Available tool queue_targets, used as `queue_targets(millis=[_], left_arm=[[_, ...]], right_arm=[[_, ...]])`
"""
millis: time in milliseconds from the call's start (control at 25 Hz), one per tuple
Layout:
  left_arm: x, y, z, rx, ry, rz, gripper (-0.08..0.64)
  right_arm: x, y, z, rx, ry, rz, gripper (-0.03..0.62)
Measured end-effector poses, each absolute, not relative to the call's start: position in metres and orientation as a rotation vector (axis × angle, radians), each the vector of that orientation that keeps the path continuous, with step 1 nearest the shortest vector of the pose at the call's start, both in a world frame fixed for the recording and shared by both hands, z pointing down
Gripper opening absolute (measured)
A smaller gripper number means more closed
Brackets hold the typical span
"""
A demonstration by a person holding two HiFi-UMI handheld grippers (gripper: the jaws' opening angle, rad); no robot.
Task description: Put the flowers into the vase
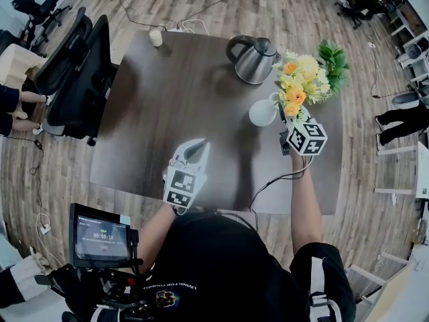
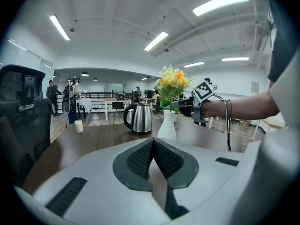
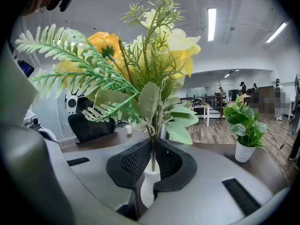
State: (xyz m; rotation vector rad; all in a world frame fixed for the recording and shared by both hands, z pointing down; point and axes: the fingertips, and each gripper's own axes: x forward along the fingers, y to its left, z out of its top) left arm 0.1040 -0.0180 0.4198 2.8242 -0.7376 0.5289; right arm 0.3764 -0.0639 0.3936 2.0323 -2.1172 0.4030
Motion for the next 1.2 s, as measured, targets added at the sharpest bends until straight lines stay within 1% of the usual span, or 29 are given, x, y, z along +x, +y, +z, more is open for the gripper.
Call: queue_targets(millis=[720,920,960,1200], left_arm=[[0.101,-0.02,0.423,2.819,-0.749,0.525,0.008],[0.099,-0.02,0.425,2.815,-0.755,0.523,0.008],[0.099,-0.021,0.425,2.815,-0.755,0.522,0.008],[0.092,-0.019,0.423,2.813,-0.755,0.517,0.008]], right_arm=[[0.378,-0.064,0.412,2.026,-2.069,0.413,0.037],[0.37,-0.065,0.416,1.991,-2.021,0.352,0.038],[0.37,-0.066,0.416,1.99,-2.022,0.341,0.045],[0.372,-0.064,0.41,2.046,-2.002,0.306,0.17]])
